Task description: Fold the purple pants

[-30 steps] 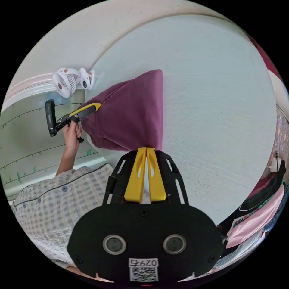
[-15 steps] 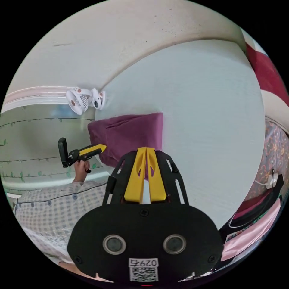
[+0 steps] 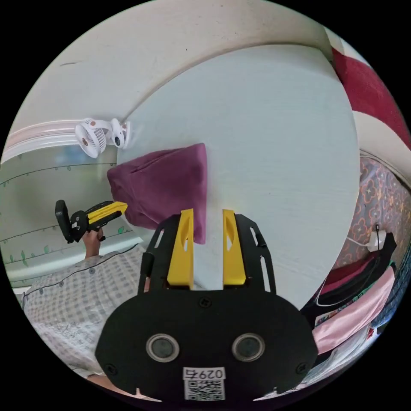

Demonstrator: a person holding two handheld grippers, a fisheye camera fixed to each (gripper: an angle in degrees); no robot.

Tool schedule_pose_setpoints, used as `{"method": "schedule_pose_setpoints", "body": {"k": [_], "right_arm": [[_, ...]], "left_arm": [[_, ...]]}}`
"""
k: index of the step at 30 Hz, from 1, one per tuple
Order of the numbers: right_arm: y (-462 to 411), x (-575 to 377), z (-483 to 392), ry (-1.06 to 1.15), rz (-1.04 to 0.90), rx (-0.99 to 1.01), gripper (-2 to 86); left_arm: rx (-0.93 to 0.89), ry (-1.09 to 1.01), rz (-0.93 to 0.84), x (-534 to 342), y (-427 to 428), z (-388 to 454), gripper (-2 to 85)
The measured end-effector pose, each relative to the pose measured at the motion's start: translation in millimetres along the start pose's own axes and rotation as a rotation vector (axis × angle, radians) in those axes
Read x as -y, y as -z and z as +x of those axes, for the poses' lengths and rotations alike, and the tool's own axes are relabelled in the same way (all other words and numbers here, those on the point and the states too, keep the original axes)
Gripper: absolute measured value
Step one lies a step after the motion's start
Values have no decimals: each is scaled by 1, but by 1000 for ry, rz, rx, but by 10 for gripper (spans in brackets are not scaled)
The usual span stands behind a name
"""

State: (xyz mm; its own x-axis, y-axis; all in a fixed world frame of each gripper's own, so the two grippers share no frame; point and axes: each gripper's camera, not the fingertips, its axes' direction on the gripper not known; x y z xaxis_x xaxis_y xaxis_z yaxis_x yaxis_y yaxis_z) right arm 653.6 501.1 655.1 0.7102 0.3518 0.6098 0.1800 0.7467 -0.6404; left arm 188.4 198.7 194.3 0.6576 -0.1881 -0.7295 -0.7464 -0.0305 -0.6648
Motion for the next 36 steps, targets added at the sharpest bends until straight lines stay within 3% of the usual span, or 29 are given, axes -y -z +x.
{"method": "schedule_pose_setpoints", "body": {"k": [2,5,11,16,17,20,24,25,29,33,36], "right_arm": [[-9,-2,11,-44,-15,85,32],[1,-6,12,-93,9,94,18],[39,-20,24,-189,91,457,8],[37,-27,28,-181,112,588,6],[36,-31,29,-149,137,627,5],[40,-47,46,-99,231,745,5],[40,-58,57,-165,189,482,32],[33,-56,58,-197,151,433,92],[-7,-34,64,-225,84,624,166],[-43,-15,57,-272,40,724,132],[-46,-11,43,-261,22,562,51]], "left_arm": [[-47,-129,12,15,-2,37,129],[-90,-304,-50,38,-10,84,185],[170,-440,24,56,-16,154,231],[213,-446,14,54,-21,168,194],[265,-430,51,50,-19,167,121],[248,-372,84,42,-16,155,34],[187,-341,61,38,-14,145,18],[199,-350,60,37,-13,144,17],[218,-372,39,33,-14,138,27],[196,-377,31,27,-12,123,40],[159,-353,51,20,-2,100,54]]}}
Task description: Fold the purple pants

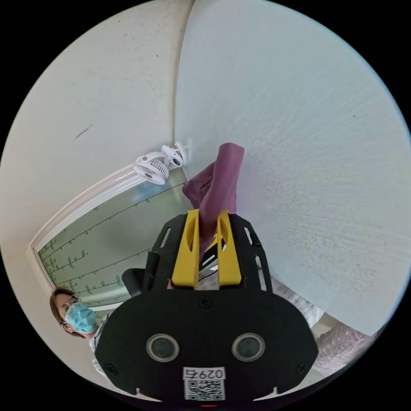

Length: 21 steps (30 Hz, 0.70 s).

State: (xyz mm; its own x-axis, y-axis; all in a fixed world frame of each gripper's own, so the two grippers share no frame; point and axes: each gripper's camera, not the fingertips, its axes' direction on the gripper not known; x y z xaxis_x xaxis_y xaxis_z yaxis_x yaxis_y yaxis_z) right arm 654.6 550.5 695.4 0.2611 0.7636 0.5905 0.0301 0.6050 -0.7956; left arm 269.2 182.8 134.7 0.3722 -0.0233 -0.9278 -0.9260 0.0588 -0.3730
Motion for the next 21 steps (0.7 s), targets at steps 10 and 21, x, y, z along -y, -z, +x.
{"method": "schedule_pose_setpoints", "body": {"k": [10,21], "right_arm": [[83,-47,-27,3,179,-260,11],[-76,-94,-223,308,182,-372,9]], "left_arm": [[-273,623,185,-179,21,-197,2],[-481,764,134,-255,-51,-324,38]]}}
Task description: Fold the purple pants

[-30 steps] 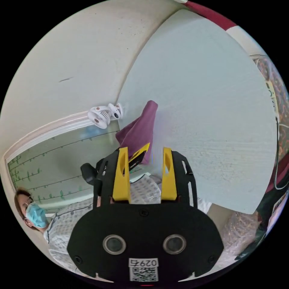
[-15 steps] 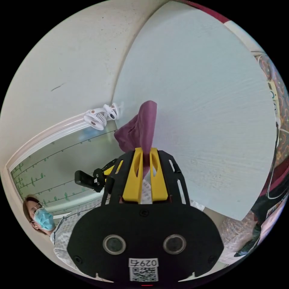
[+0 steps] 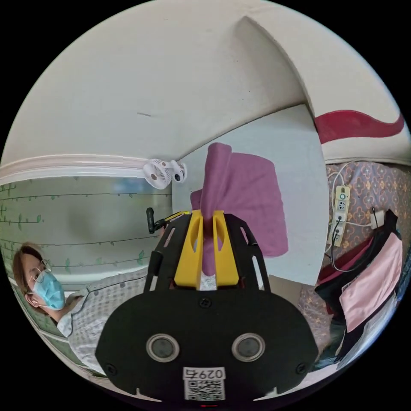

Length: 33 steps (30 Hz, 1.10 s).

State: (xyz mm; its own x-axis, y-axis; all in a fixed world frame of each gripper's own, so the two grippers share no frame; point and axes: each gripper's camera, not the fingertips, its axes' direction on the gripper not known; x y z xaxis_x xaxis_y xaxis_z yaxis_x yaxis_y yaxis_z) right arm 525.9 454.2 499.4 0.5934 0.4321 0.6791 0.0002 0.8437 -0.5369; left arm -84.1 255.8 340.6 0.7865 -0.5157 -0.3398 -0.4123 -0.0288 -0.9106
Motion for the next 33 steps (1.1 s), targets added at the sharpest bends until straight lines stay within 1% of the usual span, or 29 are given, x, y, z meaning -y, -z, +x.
{"method": "schedule_pose_setpoints", "body": {"k": [2,3,5,6,8,10,12,15,17,18,20,22,25,28,30,32,33], "right_arm": [[-85,13,-57,53,-97,-82,9],[-111,17,-69,63,-125,-111,9],[-228,32,-103,102,-283,-244,8],[-259,35,-108,114,-329,-276,8],[-358,35,-118,132,-446,-380,8],[-392,27,-125,123,-460,-432,9],[-400,18,-143,156,-417,-469,8],[-407,8,-167,191,-360,-495,7],[-427,5,-174,205,-377,-467,6],[-433,4,-175,206,-384,-466,6],[-451,0,-179,218,-395,-526,7],[-458,-2,-179,230,-410,-528,6],[-443,-6,-180,266,-367,-399,6],[-431,-3,-165,264,-369,-249,5],[-422,-1,-150,275,-408,-27,3],[-383,-7,-127,304,-339,434,-2],[-373,-10,-119,294,-313,494,-2]], "left_arm": [[1,-51,-34,9,-4,-5,17],[-1,-64,-44,10,-4,-7,11],[28,-93,-81,15,-7,-16,-4],[30,-100,-94,16,-8,-19,-6],[39,-118,-141,19,-11,-31,-9],[32,-122,-138,21,-5,-41,-9],[25,-115,-134,22,0,-53,-10],[-47,-76,-122,26,6,-77,-10],[-104,-51,-124,30,10,-93,-10],[-111,-52,-124,31,11,-96,-10],[-114,-64,-125,34,15,-104,-9],[-111,-76,-133,37,19,-108,-9],[-84,-71,-134,42,27,-115,-5],[-50,-65,-111,43,43,-122,15],[-35,-30,-61,38,59,-131,46],[-31,14,7,25,83,-141,69],[-37,21,24,22,88,-144,73]]}}
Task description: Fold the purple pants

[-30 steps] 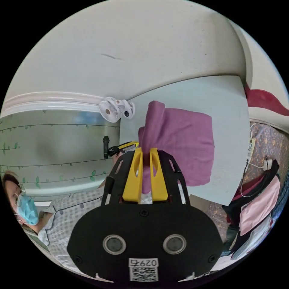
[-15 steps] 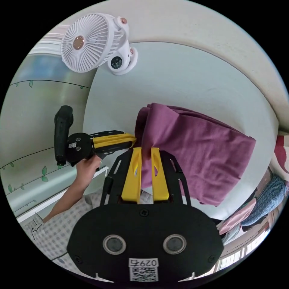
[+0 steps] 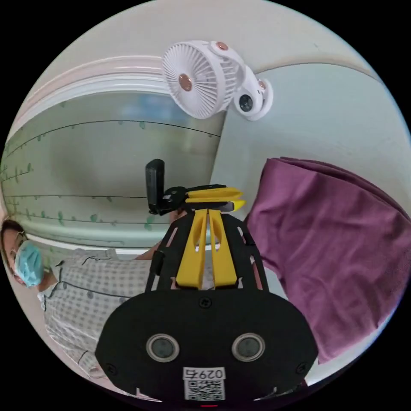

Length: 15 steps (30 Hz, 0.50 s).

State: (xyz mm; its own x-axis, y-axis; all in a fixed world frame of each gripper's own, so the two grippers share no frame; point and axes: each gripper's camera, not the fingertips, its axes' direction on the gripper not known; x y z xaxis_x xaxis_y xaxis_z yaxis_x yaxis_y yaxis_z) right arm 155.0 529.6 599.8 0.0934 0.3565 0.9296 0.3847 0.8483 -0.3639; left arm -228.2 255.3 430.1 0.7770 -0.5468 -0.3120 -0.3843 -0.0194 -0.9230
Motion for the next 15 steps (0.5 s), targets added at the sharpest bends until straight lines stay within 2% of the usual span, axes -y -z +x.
{"method": "schedule_pose_setpoints", "body": {"k": [1,5,9,11,15], "right_arm": [[22,-15,1,-14,54,3,-3],[103,-84,16,-203,199,-396,-4],[152,-146,46,-405,297,-478,-4],[170,-177,61,-495,337,-522,-4],[178,-203,74,-518,340,-589,-4]], "left_arm": [[-40,0,29,-5,7,-2,77],[-193,-90,-9,4,3,16,104],[-105,-129,-115,29,-24,40,119],[-177,-168,-190,43,-33,55,70],[-144,-215,-86,45,9,80,14]]}}
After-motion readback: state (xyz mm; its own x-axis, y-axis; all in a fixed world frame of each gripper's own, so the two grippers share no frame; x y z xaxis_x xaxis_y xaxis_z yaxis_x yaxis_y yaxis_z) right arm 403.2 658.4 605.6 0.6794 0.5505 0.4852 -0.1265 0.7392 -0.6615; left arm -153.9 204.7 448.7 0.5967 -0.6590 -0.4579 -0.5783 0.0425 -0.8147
